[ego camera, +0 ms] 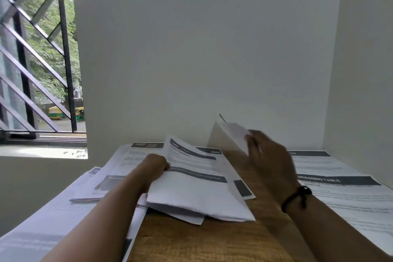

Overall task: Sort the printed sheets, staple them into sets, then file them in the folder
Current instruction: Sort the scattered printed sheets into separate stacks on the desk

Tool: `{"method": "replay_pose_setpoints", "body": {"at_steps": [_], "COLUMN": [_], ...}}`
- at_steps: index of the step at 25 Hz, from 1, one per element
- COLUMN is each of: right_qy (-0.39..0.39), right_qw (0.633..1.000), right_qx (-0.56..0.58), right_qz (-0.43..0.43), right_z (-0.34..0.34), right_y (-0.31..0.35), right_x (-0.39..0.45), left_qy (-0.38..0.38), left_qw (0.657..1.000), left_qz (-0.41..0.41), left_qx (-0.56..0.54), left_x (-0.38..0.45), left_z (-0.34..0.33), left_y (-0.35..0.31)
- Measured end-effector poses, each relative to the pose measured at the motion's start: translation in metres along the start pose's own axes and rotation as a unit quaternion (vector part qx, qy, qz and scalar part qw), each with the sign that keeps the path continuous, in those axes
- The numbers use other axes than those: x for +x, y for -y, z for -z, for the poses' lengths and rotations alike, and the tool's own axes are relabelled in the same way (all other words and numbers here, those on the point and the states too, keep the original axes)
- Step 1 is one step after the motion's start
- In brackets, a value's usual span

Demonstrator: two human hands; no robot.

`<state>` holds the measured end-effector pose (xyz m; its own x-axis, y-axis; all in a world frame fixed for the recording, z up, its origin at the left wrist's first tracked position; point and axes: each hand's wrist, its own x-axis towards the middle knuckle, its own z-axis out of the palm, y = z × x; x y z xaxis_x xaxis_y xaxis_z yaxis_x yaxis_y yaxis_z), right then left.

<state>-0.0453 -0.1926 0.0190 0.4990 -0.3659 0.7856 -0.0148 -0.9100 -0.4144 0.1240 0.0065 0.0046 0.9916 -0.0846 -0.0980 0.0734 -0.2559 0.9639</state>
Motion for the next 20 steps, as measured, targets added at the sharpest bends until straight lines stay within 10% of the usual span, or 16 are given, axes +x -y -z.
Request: {"method": "replay_pose_setpoints", "body": {"at_steps": [9, 13, 17, 20], "right_qy": [0.314, 0.319, 0.111, 0.208], "right_qw": [0.925, 0.938, 0.989, 0.908], "right_qx": [-0.011, 0.118, 0.062, 0.211], "right_qz": [0.213, 0.069, -0.072, -0.296], "right_z": [-0.033, -0.025, -0.017, -0.002], "right_y": [0.055, 0.047, -0.002, -0.023], "right_x": [-0.054, -0.04, -0.002, 0.006], "left_qy": [0.104, 0.107, 0.099, 0.118], "left_qw": [0.994, 0.991, 0.988, 0.98], "left_qz": [-0.041, -0.082, -0.111, -0.102], "left_qx": [0.008, 0.026, -0.03, -0.122], "left_x": [-0.006, -0.016, -0.024, -0.03], "left_z": [-0.007, -0.006, -0.002, 0.003], "left_y": [0.015, 0.007, -0.009, -0.012]}}
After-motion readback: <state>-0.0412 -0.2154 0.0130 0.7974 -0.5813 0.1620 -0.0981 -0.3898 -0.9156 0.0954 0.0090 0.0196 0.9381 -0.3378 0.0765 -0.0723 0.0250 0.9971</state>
